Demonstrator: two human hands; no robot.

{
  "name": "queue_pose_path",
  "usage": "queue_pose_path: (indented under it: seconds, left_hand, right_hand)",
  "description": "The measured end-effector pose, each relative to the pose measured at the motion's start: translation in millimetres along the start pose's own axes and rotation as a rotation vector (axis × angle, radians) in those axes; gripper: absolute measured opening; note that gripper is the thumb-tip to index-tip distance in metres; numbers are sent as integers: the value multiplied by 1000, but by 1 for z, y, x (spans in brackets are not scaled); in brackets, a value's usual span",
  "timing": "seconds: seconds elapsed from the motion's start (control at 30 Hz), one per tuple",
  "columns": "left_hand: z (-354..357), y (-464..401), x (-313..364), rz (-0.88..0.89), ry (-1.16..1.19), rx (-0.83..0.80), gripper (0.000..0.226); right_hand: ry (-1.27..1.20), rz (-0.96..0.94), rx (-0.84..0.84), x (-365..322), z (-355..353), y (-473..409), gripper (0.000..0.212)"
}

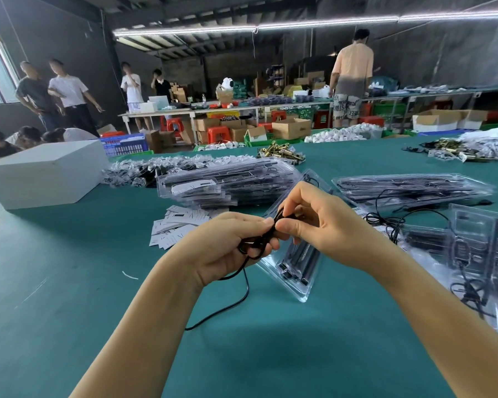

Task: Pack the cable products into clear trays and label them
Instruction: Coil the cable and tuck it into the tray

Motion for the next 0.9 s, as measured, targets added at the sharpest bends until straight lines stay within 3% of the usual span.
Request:
queue_pose_path:
  seconds: [0.17, 0.37, 0.5, 0.57, 0.7, 0.77, 0.9]
  left_hand:
    - [-6, 1, 20, 139, -356, 23, 28]
    - [1, 1, 37, 283, -601, 6, 21]
    - [-7, 1, 40, 337, -636, 100, 24]
    - [-11, 0, 36, 331, -655, 142, 24]
    - [-12, -3, 27, 296, -672, 163, 25]
    - [-13, -4, 25, 284, -629, 183, 22]
    - [-25, -3, 27, 281, -557, 242, 18]
  right_hand:
    - [0, -71, 87, -9, -6, 1, 17]
    - [-58, 27, 163, 4, -17, -5, 4]
    - [-73, 53, 186, 7, -17, -4, 4]
    - [53, -6, 214, -2, -16, -1, 4]
    - [707, -275, 370, -34, 6, 13, 15]
    - [940, -296, 381, -38, 21, 15, 17]
    - [793, -185, 220, -28, 35, 9, 20]
Point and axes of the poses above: each hand's wrist, its own y-axis away from the middle knuckle, its own z-axis out of the palm, x = y × z, the point moved 10 cm from there along -y, towards the middle knuckle, and after that the axes turned 15 degrees about z, right-handed, at the moved point
